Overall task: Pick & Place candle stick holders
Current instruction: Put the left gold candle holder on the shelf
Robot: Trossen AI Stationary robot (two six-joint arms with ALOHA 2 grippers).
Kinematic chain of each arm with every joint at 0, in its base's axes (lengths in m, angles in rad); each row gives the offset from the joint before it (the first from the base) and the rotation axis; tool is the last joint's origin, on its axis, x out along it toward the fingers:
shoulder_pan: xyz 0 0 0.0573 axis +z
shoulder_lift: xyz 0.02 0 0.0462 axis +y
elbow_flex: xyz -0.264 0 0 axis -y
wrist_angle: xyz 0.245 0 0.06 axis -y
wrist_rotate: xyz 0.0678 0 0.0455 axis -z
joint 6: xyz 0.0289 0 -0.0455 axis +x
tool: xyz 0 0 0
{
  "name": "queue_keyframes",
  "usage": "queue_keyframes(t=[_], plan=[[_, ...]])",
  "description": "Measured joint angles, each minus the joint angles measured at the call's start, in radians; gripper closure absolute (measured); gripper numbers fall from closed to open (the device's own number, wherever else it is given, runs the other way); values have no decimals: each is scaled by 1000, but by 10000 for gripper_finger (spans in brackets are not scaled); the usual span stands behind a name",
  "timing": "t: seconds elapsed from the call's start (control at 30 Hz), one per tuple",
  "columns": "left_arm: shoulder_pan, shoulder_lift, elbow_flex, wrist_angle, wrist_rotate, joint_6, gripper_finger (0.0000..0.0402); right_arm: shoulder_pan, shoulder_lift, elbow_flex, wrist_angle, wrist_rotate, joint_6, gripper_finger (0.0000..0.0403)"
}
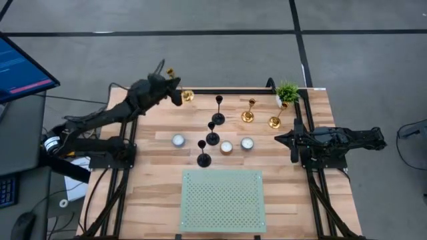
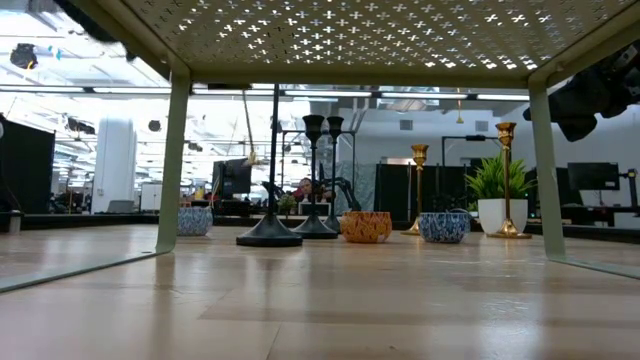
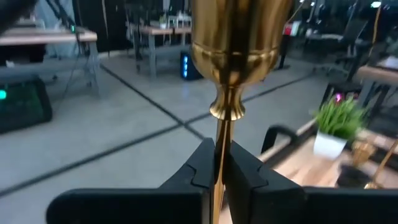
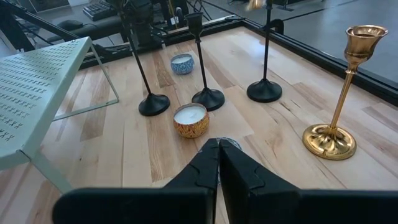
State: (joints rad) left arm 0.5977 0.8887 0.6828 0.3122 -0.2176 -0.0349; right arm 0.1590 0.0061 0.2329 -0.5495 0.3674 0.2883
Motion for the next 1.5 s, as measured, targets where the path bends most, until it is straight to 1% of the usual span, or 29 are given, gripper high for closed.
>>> queue_keyframes(t=[0.1, 0.27, 0.53, 0.63, 0.73, 0.87, 1.1, 1.17, 1.3, 1.33, 1.4, 1.5], plan=[[-31, -19, 91, -58, 0, 36, 387, 0, 0, 0, 0, 0, 0, 397], [-101, -15, 235, -127, 0, 81, 387, 0, 0, 0, 0, 0, 0, 397], [-282, 29, 407, -168, 2, 113, 387, 0, 0, 0, 0, 0, 0, 397], [-372, 37, 472, -234, 13, 105, 387, 0, 0, 0, 0, 0, 0, 397], [-481, 47, 532, -278, 47, 80, 387, 0, 0, 0, 0, 0, 0, 397], [-642, 60, 589, -287, 81, 73, 387, 0, 0, 0, 0, 0, 0, 397], [-872, 99, 653, -293, 83, 4, 387, 0, 0, 0, 0, 0, 0, 397], [-920, 109, 659, -340, 46, -8, 387, 0, 0, 0, 0, 0, 0, 397], [-1006, 121, 658, -566, -159, -83, 387, 0, 0, 0, 0, 0, 0, 397], [-1021, 127, 658, -601, -204, -111, 387, 0, 0, 0, 0, 0, 0, 397], [-1042, 141, 658, -635, -261, -149, 387, 0, 0, 0, 0, 0, 0, 397], [-1085, 164, 658, -641, -309, -157, 387, 0, 0, 0, 0, 0, 0, 397]])
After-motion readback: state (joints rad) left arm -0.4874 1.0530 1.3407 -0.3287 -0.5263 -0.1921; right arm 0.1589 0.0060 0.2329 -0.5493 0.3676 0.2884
